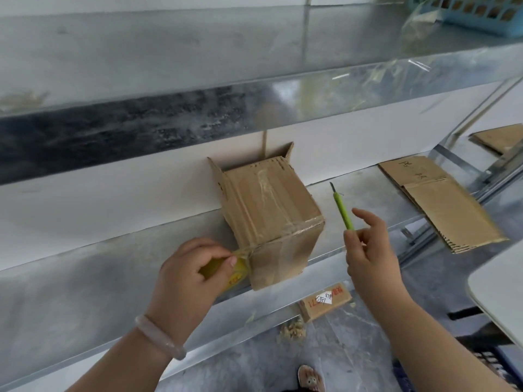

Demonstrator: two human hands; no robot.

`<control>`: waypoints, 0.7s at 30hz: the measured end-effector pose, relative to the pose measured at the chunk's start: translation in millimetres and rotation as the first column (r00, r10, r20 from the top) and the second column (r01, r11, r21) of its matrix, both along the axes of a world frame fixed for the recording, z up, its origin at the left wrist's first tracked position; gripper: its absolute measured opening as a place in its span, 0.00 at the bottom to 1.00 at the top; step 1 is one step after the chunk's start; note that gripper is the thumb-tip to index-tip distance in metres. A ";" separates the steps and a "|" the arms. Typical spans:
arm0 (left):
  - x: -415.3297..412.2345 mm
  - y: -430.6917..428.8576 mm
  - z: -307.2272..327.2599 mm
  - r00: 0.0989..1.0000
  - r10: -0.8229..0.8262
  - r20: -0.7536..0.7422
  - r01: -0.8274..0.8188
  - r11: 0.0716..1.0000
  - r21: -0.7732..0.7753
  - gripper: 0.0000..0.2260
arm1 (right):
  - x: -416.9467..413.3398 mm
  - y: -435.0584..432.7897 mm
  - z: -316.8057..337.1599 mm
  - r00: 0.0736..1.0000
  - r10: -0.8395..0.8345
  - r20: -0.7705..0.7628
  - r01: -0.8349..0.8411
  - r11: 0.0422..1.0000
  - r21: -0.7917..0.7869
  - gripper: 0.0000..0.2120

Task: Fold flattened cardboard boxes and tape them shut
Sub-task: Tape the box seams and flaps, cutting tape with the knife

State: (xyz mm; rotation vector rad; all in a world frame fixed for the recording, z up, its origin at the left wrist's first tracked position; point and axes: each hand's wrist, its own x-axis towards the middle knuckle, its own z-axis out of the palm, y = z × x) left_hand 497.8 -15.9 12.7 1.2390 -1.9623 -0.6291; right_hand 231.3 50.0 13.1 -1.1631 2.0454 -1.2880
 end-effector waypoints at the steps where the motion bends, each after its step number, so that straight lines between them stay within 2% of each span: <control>1: 1.3 -0.2 -0.1 1.000 -0.003 -0.002 0.003 1.000 0.003 0.01 | 10.7 11.6 12.5 0.996 0.060 -0.072 -0.063 0.997 -0.040 0.18; 3: 2.9 -0.9 -0.1 1.000 -0.002 0.003 0.002 1.000 0.005 0.02 | 34.9 32.9 35.2 0.950 0.218 -0.222 -0.237 0.969 -0.066 0.24; 5: 3.1 -1.7 -0.6 1.000 0.000 0.005 0.000 1.000 0.003 0.03 | 58.1 47.0 42.2 0.854 0.385 -0.351 -0.413 0.910 -0.008 0.26; 7: 2.2 -1.8 -0.8 1.000 0.005 -0.013 -0.005 1.000 -0.003 0.01 | 77.1 52.0 35.9 0.754 0.486 -0.442 -0.506 0.859 0.081 0.27; 9: 1.1 -1.1 -0.7 1.000 0.018 -0.020 -0.018 1.000 -0.012 0.02 | 90.7 51.1 29.5 0.695 0.518 -0.498 -0.519 0.841 0.151 0.28; 12: 0.1 0.4 1.6 1.000 0.026 0.001 -0.026 0.999 -0.027 0.02 | 101.0 48.6 22.8 0.671 0.507 -0.541 -0.488 0.851 0.193 0.30; 17: -0.7 3.4 3.2 1.000 0.024 0.004 -0.024 0.999 -0.041 0.02 | 108.6 46.8 20.2 0.707 0.494 -0.507 -0.441 0.867 0.229 0.35; 21: -1.4 2.7 3.6 0.999 0.033 -0.011 -0.033 0.999 -0.032 0.02 | 109.5 48.8 22.5 0.688 0.493 -0.533 -0.377 0.870 0.318 0.36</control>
